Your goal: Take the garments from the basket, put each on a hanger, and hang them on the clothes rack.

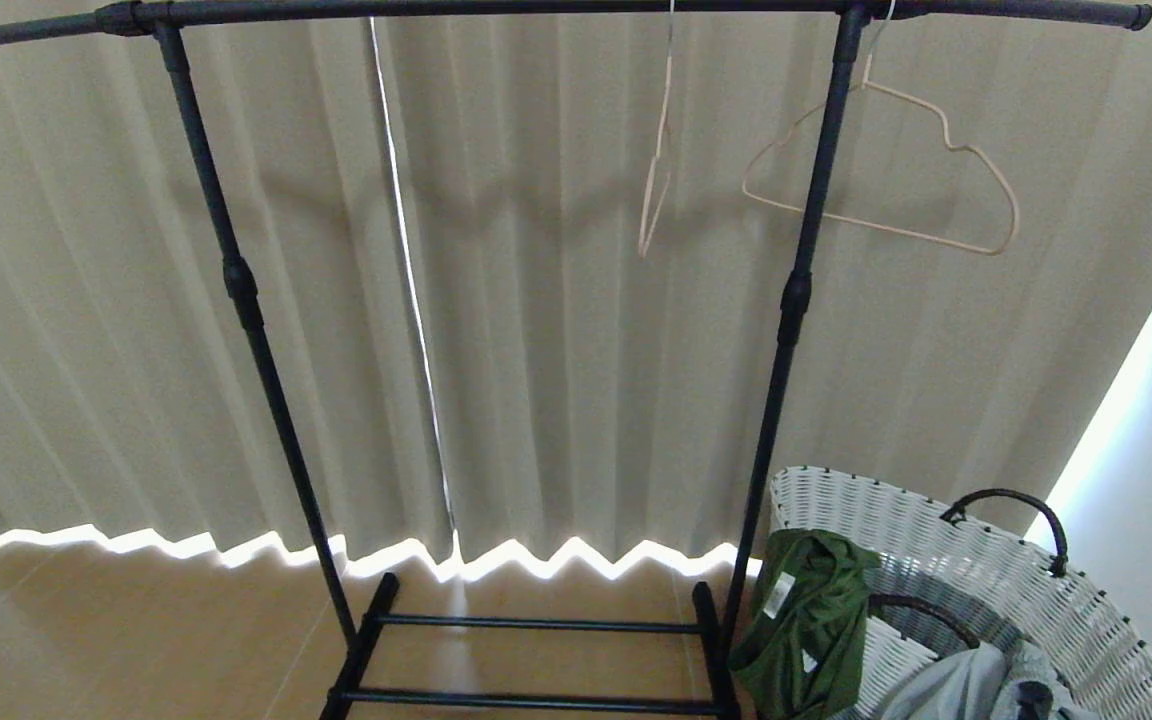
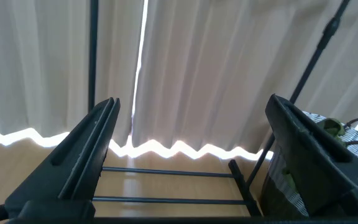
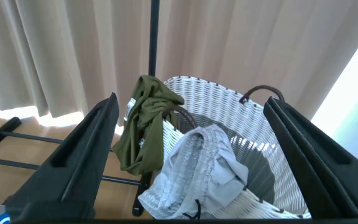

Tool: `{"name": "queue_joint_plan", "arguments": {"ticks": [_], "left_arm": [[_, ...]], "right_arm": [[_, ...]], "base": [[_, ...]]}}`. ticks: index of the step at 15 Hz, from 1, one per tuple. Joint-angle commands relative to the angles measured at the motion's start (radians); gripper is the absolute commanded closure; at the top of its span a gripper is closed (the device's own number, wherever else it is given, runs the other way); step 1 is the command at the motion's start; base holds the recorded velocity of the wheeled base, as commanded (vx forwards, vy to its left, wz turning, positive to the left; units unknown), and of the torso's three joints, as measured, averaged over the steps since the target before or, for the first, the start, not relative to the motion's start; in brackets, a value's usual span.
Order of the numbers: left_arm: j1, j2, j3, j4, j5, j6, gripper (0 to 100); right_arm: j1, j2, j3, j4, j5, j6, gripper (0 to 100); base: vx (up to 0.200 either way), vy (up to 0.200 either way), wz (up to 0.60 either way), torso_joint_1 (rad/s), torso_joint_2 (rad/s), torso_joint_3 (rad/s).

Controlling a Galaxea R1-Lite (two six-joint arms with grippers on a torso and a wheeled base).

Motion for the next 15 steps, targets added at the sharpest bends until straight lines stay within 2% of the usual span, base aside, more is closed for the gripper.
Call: {"name": "queue_joint_plan", "arguments": {"ticks": [1, 13, 15], "left_arm": [[0.0, 0.002, 0.0, -0.001, 0.001, 0.0, 0], [0.0, 0.0, 0.0, -0.001, 0.001, -0.009, 0], [0.0, 0.0, 0.0, -0.001, 0.001, -0.009, 0]], "right_arm": [[0.0, 0.0, 0.0, 0.0, 0.0, 0.0, 0], [0.0, 0.0, 0.0, 0.002, -0.001, -0.002, 0], [0.0, 0.0, -0.003, 0.009, -0.006, -0.022, 0]], "base": [[0.0, 0.0, 0.0, 0.0, 0.0, 0.0], [0.0, 0.0, 0.0, 0.0, 0.0, 0.0], [0.0, 0.0, 0.0, 0.0, 0.0, 0.0]]}}
